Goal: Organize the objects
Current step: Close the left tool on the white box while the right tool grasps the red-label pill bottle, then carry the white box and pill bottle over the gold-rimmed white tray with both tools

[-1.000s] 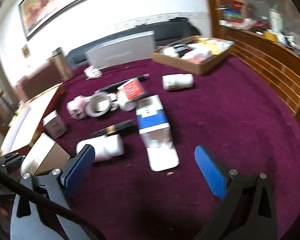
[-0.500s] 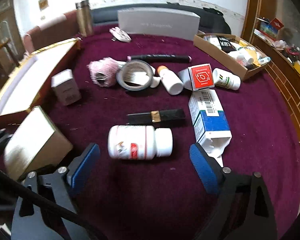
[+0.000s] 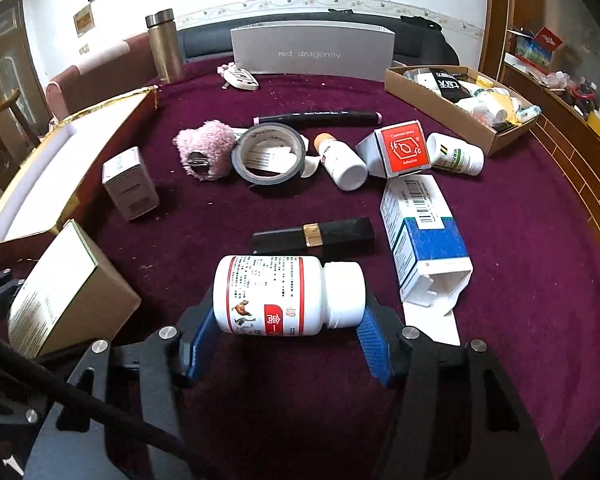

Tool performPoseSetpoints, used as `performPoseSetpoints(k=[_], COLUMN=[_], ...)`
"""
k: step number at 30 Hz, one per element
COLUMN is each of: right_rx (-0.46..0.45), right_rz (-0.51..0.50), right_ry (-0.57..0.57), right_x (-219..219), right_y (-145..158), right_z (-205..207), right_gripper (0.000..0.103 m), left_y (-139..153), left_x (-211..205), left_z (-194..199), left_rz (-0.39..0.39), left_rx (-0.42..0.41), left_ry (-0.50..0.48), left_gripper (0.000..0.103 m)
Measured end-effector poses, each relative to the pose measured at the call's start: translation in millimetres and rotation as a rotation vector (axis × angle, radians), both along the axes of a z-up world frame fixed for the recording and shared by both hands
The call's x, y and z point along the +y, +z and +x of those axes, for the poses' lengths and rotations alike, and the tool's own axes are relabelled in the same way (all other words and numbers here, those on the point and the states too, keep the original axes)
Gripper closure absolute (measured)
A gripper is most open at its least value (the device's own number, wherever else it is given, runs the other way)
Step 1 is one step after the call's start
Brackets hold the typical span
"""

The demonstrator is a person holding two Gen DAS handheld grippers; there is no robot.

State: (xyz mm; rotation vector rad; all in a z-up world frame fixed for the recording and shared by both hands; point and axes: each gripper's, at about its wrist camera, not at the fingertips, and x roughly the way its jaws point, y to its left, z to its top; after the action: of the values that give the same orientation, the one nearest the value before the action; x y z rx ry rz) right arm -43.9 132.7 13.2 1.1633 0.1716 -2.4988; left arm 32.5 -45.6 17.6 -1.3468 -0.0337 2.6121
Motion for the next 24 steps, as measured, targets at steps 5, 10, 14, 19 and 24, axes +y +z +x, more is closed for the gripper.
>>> performPoseSetpoints(k=[5,10,14,19,24], right_rx=[-0.011,0.002,0.000,0.008,0.022], right_rz=[-0.019,-0.025,-0.026,-0.010,-0.005], right_ry=[0.006,0.006,0.025,0.057,0.076], right_x=[-1,-4,-13,-30,-41], right_y=[2,8,10,15,24], right_z=[4,12,18,26,32], right_gripper=[0.043,0.043,0.043,0.043,0.043], left_y=[6,10,16,26,42], left_x=[-2,-8,-15,-28,-36], left_z=[7,11,17,25,36], left_rz=[0.009,-0.001,-0.026,-0.002,0.011], left_rx=[0.040,0.062,0.094,0.118,0.163], left_ry=[0.006,0.025,0.046,0.061,0.070], left_gripper=[0.037,0.037,0.037,0.038,0.038])
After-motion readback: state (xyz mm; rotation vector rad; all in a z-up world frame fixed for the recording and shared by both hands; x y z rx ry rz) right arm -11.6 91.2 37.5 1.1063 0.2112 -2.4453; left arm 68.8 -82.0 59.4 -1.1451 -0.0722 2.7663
